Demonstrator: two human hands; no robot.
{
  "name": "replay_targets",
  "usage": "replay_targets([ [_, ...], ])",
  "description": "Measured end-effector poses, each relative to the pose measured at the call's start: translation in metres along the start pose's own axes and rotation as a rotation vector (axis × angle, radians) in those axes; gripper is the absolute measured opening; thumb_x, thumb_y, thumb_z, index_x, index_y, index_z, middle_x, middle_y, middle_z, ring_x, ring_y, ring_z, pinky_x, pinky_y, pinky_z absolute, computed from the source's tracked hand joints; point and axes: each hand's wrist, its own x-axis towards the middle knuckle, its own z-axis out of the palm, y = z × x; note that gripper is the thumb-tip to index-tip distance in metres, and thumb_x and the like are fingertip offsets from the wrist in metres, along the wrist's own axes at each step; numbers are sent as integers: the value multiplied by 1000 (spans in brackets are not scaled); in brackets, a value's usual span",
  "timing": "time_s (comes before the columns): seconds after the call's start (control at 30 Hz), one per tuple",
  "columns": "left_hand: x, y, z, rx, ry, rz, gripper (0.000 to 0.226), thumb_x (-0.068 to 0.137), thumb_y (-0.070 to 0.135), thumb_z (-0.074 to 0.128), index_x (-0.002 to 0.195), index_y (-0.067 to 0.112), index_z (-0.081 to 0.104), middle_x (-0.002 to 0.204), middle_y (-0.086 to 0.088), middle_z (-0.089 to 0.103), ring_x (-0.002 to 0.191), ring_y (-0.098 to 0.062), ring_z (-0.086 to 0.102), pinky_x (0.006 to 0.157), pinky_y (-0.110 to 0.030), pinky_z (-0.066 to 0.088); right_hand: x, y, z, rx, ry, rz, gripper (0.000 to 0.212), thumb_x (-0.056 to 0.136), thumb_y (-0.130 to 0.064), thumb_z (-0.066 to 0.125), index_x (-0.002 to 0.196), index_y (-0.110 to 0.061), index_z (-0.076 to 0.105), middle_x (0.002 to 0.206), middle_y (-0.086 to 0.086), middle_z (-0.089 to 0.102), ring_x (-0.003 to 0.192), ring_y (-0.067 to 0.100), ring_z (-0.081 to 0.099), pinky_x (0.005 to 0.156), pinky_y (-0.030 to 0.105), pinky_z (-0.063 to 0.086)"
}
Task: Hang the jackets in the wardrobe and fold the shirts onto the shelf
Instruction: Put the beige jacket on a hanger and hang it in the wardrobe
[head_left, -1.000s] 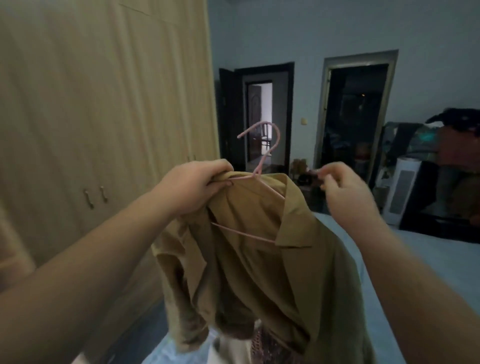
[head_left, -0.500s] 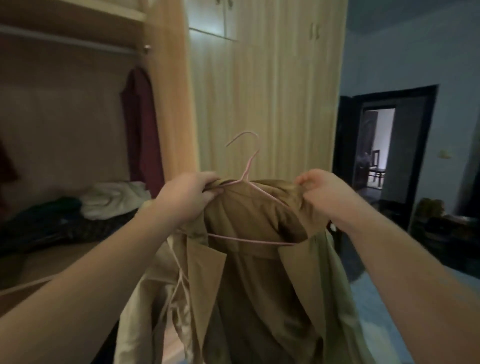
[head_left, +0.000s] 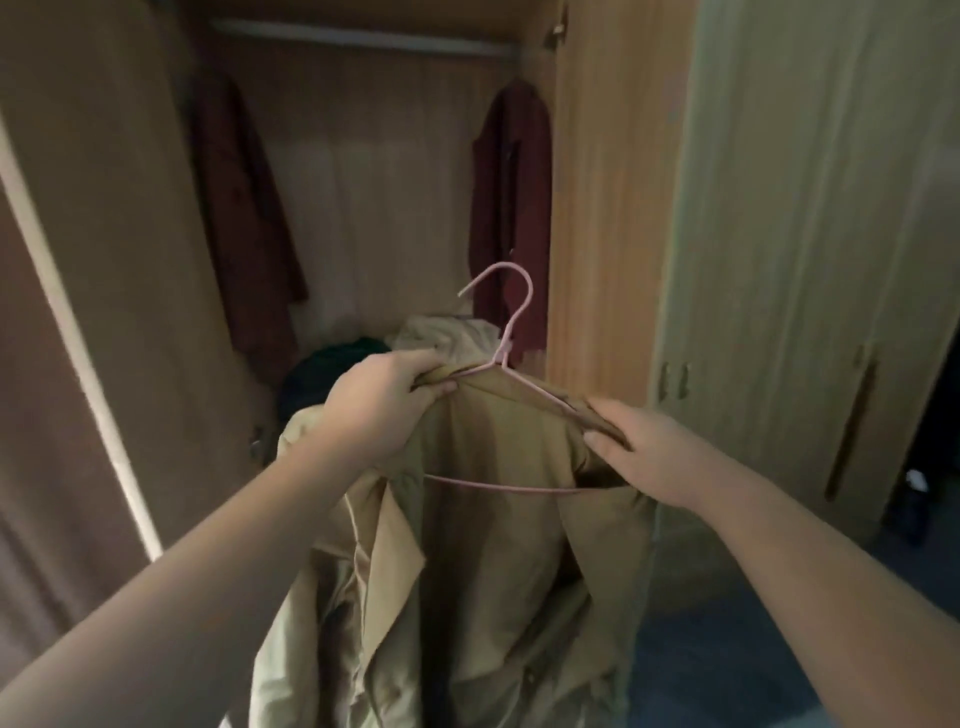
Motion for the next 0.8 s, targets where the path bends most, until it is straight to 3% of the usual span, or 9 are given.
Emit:
replay_targets([
  [0.07, -1, -22, -4, -26, -36, -35, 17, 93, 42, 61, 108, 39, 67, 102, 14, 69, 97, -16, 62, 86, -39, 52, 16, -1, 18, 7, 46, -40, 12, 103, -38, 41, 104, -36, 53, 89, -13, 62, 81, 8, 61, 68, 26, 46],
  [0.13, -1, -35, -3, -31, -60, -26, 18, 95, 39, 58, 112, 38, 66, 105, 12, 68, 96, -14, 60, 86, -37, 50, 32, -8, 31, -44, 130, -91, 22, 104, -34, 38, 82, -37, 41, 72, -9, 54, 63, 10, 55, 56, 27, 38],
  [0.3, 12, -56, 4, 138, 97, -21, 19, 99, 39, 51, 112, 34, 63, 96, 9, 62, 89, -18, 60, 77, -40, 50, 80, -33, 48, -88, 351, -208, 22, 103, -29, 32, 83, -25, 39, 64, -10, 46, 51, 6, 45, 48, 27, 31],
  [0.43, 28, -58, 17, 175, 22, 16, 25, 95, 41, 47, 112, 33, 64, 96, 7, 60, 87, -18, 59, 75, -40, 51, 119, -43, 65, -96, 373, -287, 21, 105, -31, 33, 88, -24, 43, 68, -13, 49, 55, 8, 50, 49, 20, 25],
  [0.5, 40, -55, 26, 196, 15, 10, 28, 95, 44, 47, 112, 32, 65, 97, 7, 61, 88, -18, 59, 76, -39, 51, 140, -42, 70, -132, 395, -305, 19, 105, -28, 37, 101, -19, 52, 75, -5, 55, 64, 18, 58, 52, 20, 23],
  [0.63, 79, -68, 34, 234, 95, -133, 12, 98, 40, 51, 101, 36, 62, 94, 11, 61, 89, -17, 59, 76, -39, 50, 177, -12, 57, -161, 452, -252, 28, 104, -36, 36, 126, -23, 46, 92, -4, 62, 73, 15, 64, 59, 31, 53],
  [0.7, 102, -72, 39, 233, 112, -235, 15, 98, 43, 48, 100, 36, 61, 95, 10, 64, 89, -21, 60, 76, -39, 50, 191, 6, 51, -196, 455, -228, 39, 101, -35, 42, 138, -24, 39, 120, -1, 60, 100, 18, 64, 83, 36, 57],
  [0.8, 133, -69, 55, 290, 153, -298, 18, 99, 46, 46, 103, 38, 62, 97, 9, 67, 90, -24, 61, 73, -37, 49, 210, 25, 53, -246, 335, -214, 58, 99, -41, 43, 151, -22, 26, 150, 6, 42, 136, 27, 43, 112, 50, 38],
])
